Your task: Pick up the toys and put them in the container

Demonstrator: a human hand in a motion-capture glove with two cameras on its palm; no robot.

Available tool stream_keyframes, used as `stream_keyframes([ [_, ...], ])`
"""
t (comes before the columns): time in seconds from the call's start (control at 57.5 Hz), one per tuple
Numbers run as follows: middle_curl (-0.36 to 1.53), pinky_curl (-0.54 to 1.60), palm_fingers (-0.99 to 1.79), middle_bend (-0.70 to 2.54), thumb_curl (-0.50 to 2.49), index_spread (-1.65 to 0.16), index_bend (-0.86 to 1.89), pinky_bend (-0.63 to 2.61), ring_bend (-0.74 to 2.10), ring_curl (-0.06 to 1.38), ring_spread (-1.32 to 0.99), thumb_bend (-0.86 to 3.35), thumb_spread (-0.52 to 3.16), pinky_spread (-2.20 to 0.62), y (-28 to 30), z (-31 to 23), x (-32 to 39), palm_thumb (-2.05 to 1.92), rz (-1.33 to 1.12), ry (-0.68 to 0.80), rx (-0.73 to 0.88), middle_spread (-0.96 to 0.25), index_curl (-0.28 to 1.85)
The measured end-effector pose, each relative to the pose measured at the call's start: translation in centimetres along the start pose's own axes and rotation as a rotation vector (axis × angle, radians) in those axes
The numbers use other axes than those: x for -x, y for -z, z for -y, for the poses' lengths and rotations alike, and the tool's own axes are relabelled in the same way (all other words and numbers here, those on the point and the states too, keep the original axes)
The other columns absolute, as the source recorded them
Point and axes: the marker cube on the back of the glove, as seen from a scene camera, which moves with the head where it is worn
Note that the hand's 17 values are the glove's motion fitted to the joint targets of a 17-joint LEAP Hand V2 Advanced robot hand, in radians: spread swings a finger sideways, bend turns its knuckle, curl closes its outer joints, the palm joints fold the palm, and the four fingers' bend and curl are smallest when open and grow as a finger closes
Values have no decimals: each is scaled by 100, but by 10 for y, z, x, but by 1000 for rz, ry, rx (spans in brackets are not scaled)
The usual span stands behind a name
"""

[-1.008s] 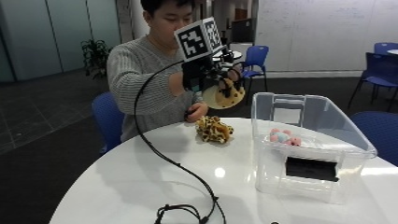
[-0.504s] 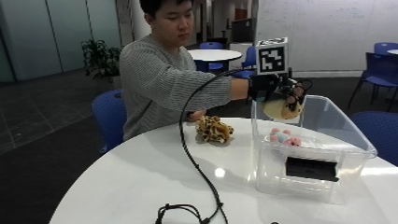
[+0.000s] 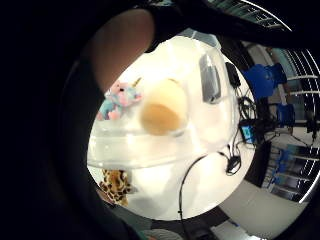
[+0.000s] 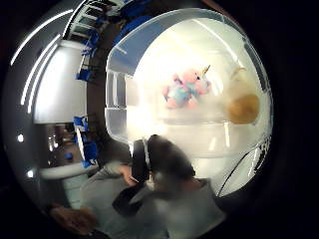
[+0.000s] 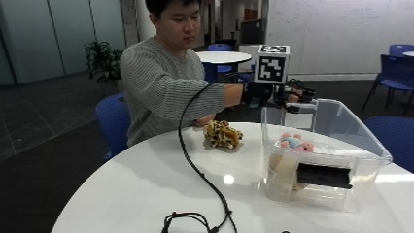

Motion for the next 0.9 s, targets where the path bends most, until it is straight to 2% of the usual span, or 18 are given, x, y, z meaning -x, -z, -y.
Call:
stream_keyframes([
  [0.261,30,34,-28,8,43,-40,16,75,11,31,-6,-3,123,7,-11,-43,16,-3,38,78,-14,-11,54],
  [0.4,26,33,-25,10,38,-40,17,72,12,27,-4,-3,124,7,-34,-105,39,-3,92,159,-66,-11,50],
  [0.591,24,33,-20,12,33,-40,18,68,13,22,-4,-3,125,7,-92,-192,61,-3,-12,267,-5,-12,47],
  [0.904,21,34,-15,12,30,-39,17,70,16,21,-5,-3,126,7,-155,-206,84,-2,-14,297,142,-12,42],
])
